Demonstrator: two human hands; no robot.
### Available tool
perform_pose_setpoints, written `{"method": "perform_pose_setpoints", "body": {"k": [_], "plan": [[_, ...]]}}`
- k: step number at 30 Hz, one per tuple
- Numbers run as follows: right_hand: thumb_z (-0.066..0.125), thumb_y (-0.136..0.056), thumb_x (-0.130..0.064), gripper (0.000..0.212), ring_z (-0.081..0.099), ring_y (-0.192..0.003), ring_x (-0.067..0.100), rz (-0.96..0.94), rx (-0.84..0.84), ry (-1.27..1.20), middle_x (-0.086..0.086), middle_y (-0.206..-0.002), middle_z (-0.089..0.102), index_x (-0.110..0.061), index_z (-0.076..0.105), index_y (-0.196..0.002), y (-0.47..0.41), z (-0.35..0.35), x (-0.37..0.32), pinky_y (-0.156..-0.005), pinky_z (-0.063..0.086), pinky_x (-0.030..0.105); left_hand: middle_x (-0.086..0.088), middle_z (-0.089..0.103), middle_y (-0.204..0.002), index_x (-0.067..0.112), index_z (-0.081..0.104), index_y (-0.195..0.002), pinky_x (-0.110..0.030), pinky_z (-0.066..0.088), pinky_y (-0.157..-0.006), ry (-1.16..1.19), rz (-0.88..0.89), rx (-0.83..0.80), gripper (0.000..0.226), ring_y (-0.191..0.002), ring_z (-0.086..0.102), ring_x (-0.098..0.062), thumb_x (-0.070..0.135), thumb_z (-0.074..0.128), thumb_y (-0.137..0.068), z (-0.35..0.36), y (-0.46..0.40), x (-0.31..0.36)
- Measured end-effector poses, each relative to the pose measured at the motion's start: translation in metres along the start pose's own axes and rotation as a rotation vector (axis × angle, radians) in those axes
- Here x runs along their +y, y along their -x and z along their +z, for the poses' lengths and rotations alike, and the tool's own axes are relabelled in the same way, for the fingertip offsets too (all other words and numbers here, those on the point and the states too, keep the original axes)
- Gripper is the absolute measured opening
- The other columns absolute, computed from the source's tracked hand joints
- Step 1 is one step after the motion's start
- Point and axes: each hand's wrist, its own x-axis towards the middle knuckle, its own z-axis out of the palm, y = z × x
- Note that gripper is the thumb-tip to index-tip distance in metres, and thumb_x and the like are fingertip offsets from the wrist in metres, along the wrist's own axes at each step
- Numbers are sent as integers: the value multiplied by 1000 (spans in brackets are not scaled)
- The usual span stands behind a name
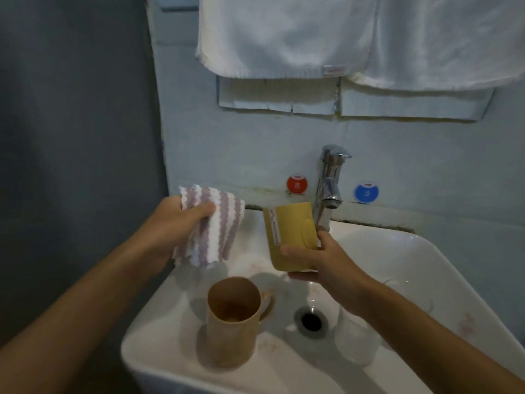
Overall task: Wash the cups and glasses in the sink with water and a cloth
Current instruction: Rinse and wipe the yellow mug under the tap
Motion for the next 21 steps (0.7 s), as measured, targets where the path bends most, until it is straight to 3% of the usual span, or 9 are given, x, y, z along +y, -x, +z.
{"method": "perform_pose_setpoints", "body": {"k": [3, 7, 11, 14, 16, 17, 19, 21], "plan": [[83, -70, -33, 80, 65, -110, 23, 6, -30, 4, -2, -127, 61, -33, 40, -138, 0, 3, 0, -90, 58, 43, 0, 73, -86, 16, 67, -91, -27, 52, -65, 0, -127, -26, 5, -77, 69, -13, 21, 69, -90, -22, -2, -3], [84, -66, -34, 87, 66, -108, 21, -4, -40, 3, -4, -126, 62, -36, 39, -140, 2, 6, -2, -85, 59, 40, -10, 72, -79, 4, 66, -93, -28, 52, -60, -261, -289, -111, 21, -72, 68, -20, 20, 76, -83, -42, -3, -23], [84, -65, -36, 80, 68, -105, 20, -15, -44, 15, -5, -123, 64, -38, 43, -134, 4, 6, -1, -86, 59, 40, -7, 63, -80, 8, 62, -79, -27, 43, -57, -471, -246, -10, 23, -69, 58, -17, 25, 76, -84, -47, -2, -44], [83, -66, -34, 73, 69, -103, 19, -12, -63, 16, -6, -121, 64, -41, 45, -128, 4, 6, -1, -85, 59, 38, -11, 66, -87, 9, 64, -78, -28, 42, -66, -496, -194, -8, 19, -78, 60, -22, 24, 69, -89, -41, -2, -55], [83, -67, -32, 71, 69, -103, 19, -12, -82, 20, -7, -121, 63, -43, 45, -125, 4, 7, -1, -84, 59, 38, -18, 68, -103, 6, 66, -89, -30, 45, -72, -538, -211, -15, 24, -88, 62, -26, 30, 66, -90, -38, -5, -61], [83, -67, -31, 72, 68, -104, 19, -13, -89, 25, -7, -122, 62, -43, 44, -126, 4, 7, -1, -83, 59, 38, -22, 64, -118, 0, 63, -107, -32, 47, -79, -586, -233, -9, 41, -99, 62, -29, 36, 65, -89, -37, -6, -64], [83, -67, -29, 70, 66, -105, 18, -30, -101, 41, -7, -122, 61, -44, 44, -124, 5, 8, -1, -80, 59, 34, -24, 46, -142, -4, 39, -138, -37, 44, -99, -634, -269, 29, 76, -124, 51, -35, 46, 66, -87, -38, -8, -70], [83, -70, -22, 69, 66, -104, 16, -58, -120, 70, -8, -121, 61, -44, 46, -123, 6, 8, -2, -75, 59, 30, -22, 41, -146, 3, 37, -140, -41, 42, -104, -663, -239, 66, 79, -128, 47, -37, 52, 66, -85, -40, -6, -74]]}}
